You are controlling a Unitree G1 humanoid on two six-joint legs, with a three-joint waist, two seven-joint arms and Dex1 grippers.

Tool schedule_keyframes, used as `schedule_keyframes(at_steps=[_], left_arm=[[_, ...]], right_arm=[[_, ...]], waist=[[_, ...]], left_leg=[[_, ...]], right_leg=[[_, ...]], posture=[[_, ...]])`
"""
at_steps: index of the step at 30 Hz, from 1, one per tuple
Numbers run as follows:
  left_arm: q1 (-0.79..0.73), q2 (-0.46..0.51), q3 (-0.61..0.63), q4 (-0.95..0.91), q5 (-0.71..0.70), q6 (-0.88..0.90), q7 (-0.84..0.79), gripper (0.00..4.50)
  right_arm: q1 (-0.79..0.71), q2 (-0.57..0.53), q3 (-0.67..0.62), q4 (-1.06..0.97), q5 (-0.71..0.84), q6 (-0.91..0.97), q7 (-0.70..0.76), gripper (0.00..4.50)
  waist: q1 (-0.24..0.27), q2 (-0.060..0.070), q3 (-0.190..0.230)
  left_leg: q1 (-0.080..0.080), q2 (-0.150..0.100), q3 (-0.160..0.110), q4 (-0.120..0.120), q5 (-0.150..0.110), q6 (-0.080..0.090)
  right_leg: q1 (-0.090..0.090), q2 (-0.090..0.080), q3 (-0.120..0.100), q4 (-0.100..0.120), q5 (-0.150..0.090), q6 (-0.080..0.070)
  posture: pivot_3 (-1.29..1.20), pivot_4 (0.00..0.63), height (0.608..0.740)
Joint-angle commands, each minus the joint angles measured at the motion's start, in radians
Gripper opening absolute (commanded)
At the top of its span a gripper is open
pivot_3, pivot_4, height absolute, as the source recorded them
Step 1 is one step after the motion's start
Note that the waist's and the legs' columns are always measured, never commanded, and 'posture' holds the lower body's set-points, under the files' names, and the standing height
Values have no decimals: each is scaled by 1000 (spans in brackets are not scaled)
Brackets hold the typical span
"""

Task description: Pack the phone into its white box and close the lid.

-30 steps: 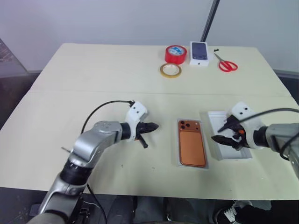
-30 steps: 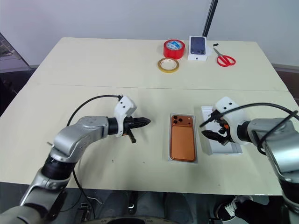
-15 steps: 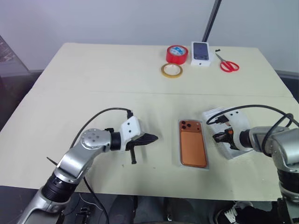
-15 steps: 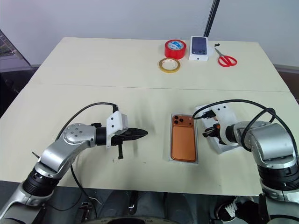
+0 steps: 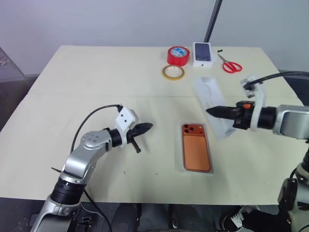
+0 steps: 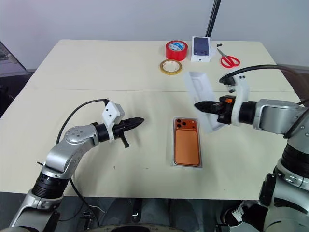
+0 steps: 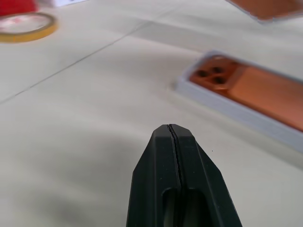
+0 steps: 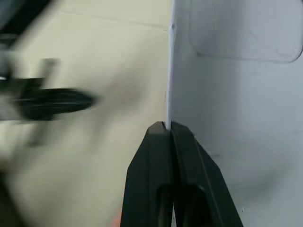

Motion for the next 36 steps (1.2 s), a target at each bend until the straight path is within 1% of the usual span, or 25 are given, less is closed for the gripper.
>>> schedule_keyframes(at_steps=[1, 2, 5, 8, 10, 12, 14, 15, 17, 19, 20, 21, 23, 24, 26, 28, 30, 32, 34, 36], left_arm=[[-59, -3, 40, 44, 9, -39, 10, 0], [-66, -4, 41, 52, 11, -44, 8, 0], [-70, -4, 33, 53, 17, -57, 1, 0], [-59, -4, 27, 35, 14, -58, -4, 0], [-54, -6, 27, 27, 10, -56, -6, 0], [-44, -15, 24, 1, -2, -42, -5, 0], [-36, -24, 22, -19, -17, -23, -6, 0], [-33, -28, 15, -28, -21, -17, -9, 0], [-29, -34, -2, -40, -20, -14, -16, 0], [-33, -52, -27, -45, -20, -5, -20, 0], [-37, -65, -48, -48, -17, -6, -24, 0], [-42, -79, -66, -49, -14, -8, -27, 0], [-58, -108, -92, -38, -13, 1, -27, 0], [-65, -120, -103, -32, -12, 2, -29, 0], [-79, -144, -125, -22, -7, 1, -34, 0], [-90, -162, -143, -13, -1, 1, -35, 0], [-106, -188, -165, 3, 4, 2, -36, 0], [-119, -209, -184, 16, 4, 10, -35, 0], [-124, -222, -194, 23, 6, 14, -36, 0], [-130, -236, -205, 33, 7, 20, -32, 0]], right_arm=[[57, 47, 198, -70, 499, -302, -313, 33], [68, 98, 229, -107, 508, -354, -346, 33], [145, 279, 324, -237, 508, -529, -506, 33], [241, 409, 399, -336, 508, -675, -694, 33], [274, 445, 425, -372, 508, -732, -776, 33], [328, 398, 414, -368, 508, -722, -773, 33], [360, 372, 390, -359, 508, -721, -763, 33], [371, 357, 381, -353, 508, -716, -756, 293], [386, 335, 373, -344, 508, -711, -753, 975], [385, 323, 366, -341, 508, -708, -748, 1976], [373, 299, 356, -334, 508, -696, -732, 2479], [355, 260, 345, -323, 508, -674, -704, 3039], [305, 141, 318, -294, 508, -613, -628, 4087], [274, 54, 306, -276, 508, -574, -586, 4445], [228, -101, 280, -232, 508, -512, -524, 4445], [205, -215, 263, -184, 508, -476, -483, 4445], [200, -328, 240, -135, 418, -426, -425, 4445], [208, -405, 227, -110, 288, -395, -347, 3959], [210, -438, 231, -108, 196, -385, -281, 3092], [207, -455, 239, -120, 102, -381, -215, 2094]], waist=[[-4, -1, 1], [-7, -1, 1], [-11, -1, 1], [-6, -1, 1], [-5, -1, 1], [-1, -1, 1], [0, -1, 1], [-2, -1, 1], [-5, 0, 0], [-9, 0, 0], [-9, 0, 0], [-7, 0, 0], [-5, 1, 1], [-1, 1, 1], [2, 1, 1], [1, 1, 1], [0, 1, 1], [0, 1, 1], [-1, 1, 1], [-3, 1, 1]], left_leg=[[0, 0, 0, 1, -1, 1], [-1, 1, 0, 2, -1, 1], [-1, 1, 1, 2, -1, 1], [-2, 1, 0, 1, -1, 1], [-2, 1, -1, 3, -1, 1], [-2, 0, 0, 4, -1, 1], [-2, 0, -1, 5, -1, 1], [-2, 0, -1, 5, -1, 1], [-2, 0, 0, 4, -1, 2], [-2, 1, 0, 3, -1, 2], [-1, 1, 0, 3, -1, 2], [-1, 1, 0, 2, -1, 2], [-1, 0, 1, 3, -1, 2], [-1, 0, 1, 3, -1, 2], [-1, 0, 1, 4, -1, 2], [-1, 0, 0, 5, -2, 3], [-1, 1, 0, 4, -2, 4], [-1, 1, 1, 4, -2, 4], [-1, 1, 1, 4, -2, 4], [-1, 1, 1, 4, -2, 4]], right_leg=[[0, 1, 0, 0, 0, 0], [0, 1, 0, 0, 0, 0], [-1, 2, 0, 1, 0, 0], [-3, 1, 0, 1, 0, 0], [-2, 1, 0, 1, 0, 0], [-2, 0, 0, 2, 0, 1], [-1, 0, 0, 1, 0, 1], [-1, 0, 0, 1, 0, 1], [-1, 0, 0, 1, 0, 0], [-2, 1, 1, 1, 0, 0], [-2, 1, 1, 1, 0, 0], [-1, 1, 1, 1, 0, 0], [-1, 1, 1, 1, 0, 0], [-1, 1, 1, 1, 0, 0], [0, 1, 0, 1, 0, 0], [1, 1, 0, 0, 0, 0], [1, 1, 0, -1, 0, 0], [0, 1, 1, -1, 0, 0], [1, 1, 1, -1, 0, 0], [0, 1, 1, -1, 0, 0]], posture=[[0, 150, 709], [0, 150, 709], [0, 150, 709], [0, 150, 709], [0, 150, 709], [0, 150, 709], [0, 150, 709], [0, 150, 709], [0, 150, 709], [0, 150, 709], [0, 150, 709], [0, 150, 709], [0, 150, 709], [0, 150, 709], [0, 150, 709], [0, 150, 709], [0, 150, 709], [0, 150, 709], [0, 150, 709], [0, 150, 709]])
